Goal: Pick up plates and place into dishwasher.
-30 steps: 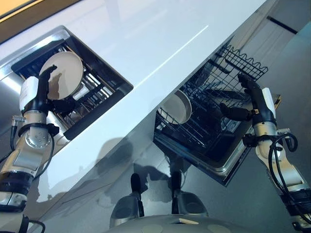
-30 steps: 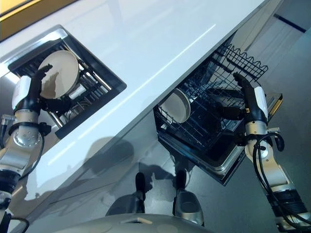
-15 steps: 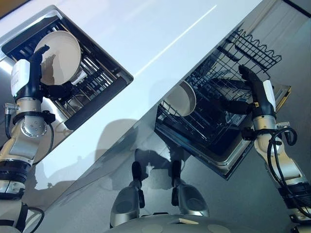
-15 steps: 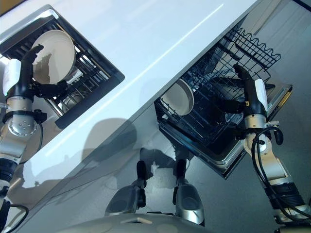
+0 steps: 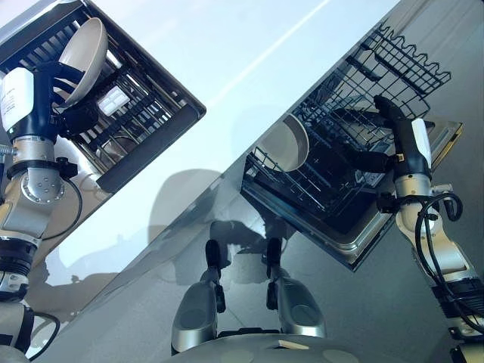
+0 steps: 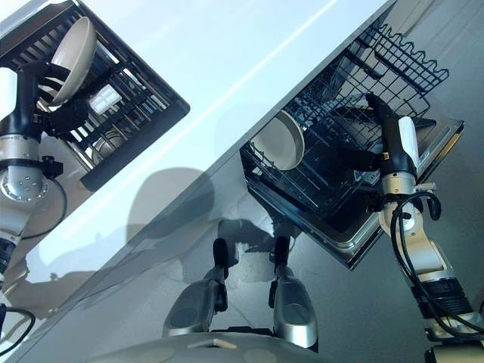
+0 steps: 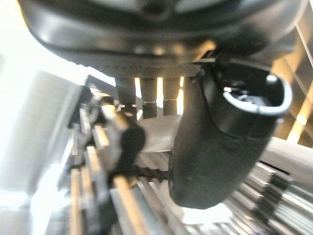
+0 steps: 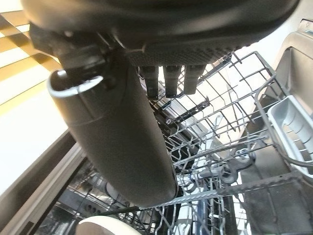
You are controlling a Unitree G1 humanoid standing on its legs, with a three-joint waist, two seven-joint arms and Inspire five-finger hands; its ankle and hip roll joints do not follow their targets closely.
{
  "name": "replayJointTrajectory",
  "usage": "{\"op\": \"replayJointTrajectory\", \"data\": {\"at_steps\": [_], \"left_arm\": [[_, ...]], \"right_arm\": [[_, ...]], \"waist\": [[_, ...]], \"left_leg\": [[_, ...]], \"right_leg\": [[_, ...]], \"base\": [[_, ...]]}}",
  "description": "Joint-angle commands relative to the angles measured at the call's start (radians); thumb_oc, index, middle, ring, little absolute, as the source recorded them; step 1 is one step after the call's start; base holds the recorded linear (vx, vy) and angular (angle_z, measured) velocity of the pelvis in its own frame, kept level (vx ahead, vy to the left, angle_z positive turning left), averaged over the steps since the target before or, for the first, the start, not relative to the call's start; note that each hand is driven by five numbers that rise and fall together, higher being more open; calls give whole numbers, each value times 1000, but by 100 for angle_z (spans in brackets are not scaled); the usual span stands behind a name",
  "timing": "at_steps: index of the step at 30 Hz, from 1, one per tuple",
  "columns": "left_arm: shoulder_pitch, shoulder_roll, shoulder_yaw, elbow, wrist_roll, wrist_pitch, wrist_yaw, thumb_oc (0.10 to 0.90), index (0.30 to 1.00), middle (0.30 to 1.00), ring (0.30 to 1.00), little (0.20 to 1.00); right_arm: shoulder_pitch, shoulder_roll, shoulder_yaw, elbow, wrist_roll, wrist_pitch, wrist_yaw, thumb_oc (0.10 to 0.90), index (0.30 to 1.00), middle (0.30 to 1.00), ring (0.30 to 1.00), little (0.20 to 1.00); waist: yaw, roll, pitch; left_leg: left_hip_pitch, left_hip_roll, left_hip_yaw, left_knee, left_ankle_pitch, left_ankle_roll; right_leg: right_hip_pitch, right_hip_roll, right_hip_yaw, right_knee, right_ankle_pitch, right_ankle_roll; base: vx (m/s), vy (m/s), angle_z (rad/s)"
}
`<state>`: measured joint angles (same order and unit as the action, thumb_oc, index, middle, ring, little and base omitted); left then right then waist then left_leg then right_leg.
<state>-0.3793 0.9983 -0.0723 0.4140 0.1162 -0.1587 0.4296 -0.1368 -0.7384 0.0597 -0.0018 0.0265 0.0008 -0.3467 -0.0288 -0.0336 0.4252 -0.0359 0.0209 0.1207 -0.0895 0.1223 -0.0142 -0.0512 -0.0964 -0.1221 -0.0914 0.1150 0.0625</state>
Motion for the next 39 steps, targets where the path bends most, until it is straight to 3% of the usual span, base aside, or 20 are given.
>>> {"op": "replayJointTrajectory", "data": {"at_steps": [1,13,19,32,39], "left_arm": [[-90,50,23,57,5,-4,-41,100,300,300,300,200],[-6,92,76,-20,12,-49,-59,100,300,300,300,200],[42,96,117,-125,12,-71,-127,100,300,300,300,200],[155,120,228,-309,21,-85,-151,100,300,300,300,200],[194,122,294,-420,-37,-126,-186,100,300,300,300,200]], "right_arm": [[-72,-78,-60,-100,-38,-107,-39,800,900,900,900,900],[-3,-70,-88,-122,-14,-127,-9,800,900,900,900,900],[33,-49,-106,-141,-6,-146,-20,800,900,900,900,900],[10,-45,-125,-162,60,-176,-44,800,900,900,900,900],[8,-47,-158,-186,167,-195,2,800,900,900,900,900]], "waist": [[-56,5,-97],[-48,38,-197],[-38,52,-242],[3,60,-292],[19,62,-316]], "left_leg": [[34,-25,22,64,-126,-5],[101,-33,4,22,-128,-14],[122,-39,-13,7,-131,-18],[133,-35,-42,2,-118,-28],[134,-32,-58,2,-122,-37]], "right_leg": [[18,-30,-10,36,-26,92],[83,-23,-23,22,-44,89],[111,-15,-27,17,-54,87],[141,-8,-61,11,-58,75],[156,-6,-75,5,-68,73]], "base": [[42,-12,3],[53,-32,1],[34,-55,-1],[-29,-60,4],[5,-35,5]]}}
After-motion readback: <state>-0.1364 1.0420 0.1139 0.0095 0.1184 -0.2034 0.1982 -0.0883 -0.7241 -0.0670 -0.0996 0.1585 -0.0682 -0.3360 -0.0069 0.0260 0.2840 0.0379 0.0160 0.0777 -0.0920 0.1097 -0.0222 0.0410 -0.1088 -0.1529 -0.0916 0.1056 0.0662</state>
